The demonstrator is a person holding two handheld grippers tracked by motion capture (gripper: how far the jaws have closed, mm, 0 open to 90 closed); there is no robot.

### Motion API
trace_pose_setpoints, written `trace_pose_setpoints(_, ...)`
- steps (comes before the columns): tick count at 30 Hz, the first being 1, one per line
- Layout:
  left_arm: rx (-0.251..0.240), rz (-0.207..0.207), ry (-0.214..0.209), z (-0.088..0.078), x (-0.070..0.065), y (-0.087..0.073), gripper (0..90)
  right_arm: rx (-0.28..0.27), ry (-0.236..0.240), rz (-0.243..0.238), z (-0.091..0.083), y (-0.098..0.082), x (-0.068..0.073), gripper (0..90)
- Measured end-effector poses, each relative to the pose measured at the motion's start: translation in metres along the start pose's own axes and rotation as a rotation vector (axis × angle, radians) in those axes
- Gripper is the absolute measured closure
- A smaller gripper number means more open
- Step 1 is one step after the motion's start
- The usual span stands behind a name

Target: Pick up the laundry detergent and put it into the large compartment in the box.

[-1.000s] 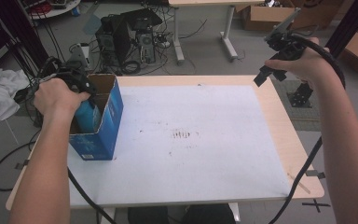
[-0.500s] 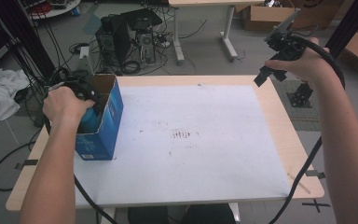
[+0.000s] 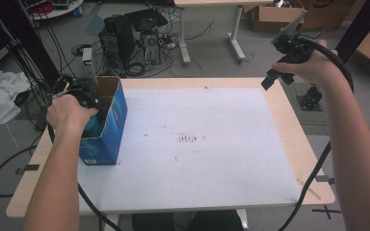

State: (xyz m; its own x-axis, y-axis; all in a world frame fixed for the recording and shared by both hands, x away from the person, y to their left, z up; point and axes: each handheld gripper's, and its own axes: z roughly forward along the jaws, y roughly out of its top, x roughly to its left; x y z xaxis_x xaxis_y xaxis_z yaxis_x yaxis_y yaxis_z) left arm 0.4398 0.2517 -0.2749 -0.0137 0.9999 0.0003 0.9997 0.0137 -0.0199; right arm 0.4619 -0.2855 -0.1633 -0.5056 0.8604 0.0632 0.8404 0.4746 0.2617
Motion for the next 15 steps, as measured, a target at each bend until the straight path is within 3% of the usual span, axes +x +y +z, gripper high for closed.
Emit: trace_pose_setpoints(15, 0.006, 0.007, 0.001, 0.0071, 0.0006, 0.0027, 38.0, 0.006, 0.003, 0.002, 0.0046, 0.0001, -0.0016, 16.8)
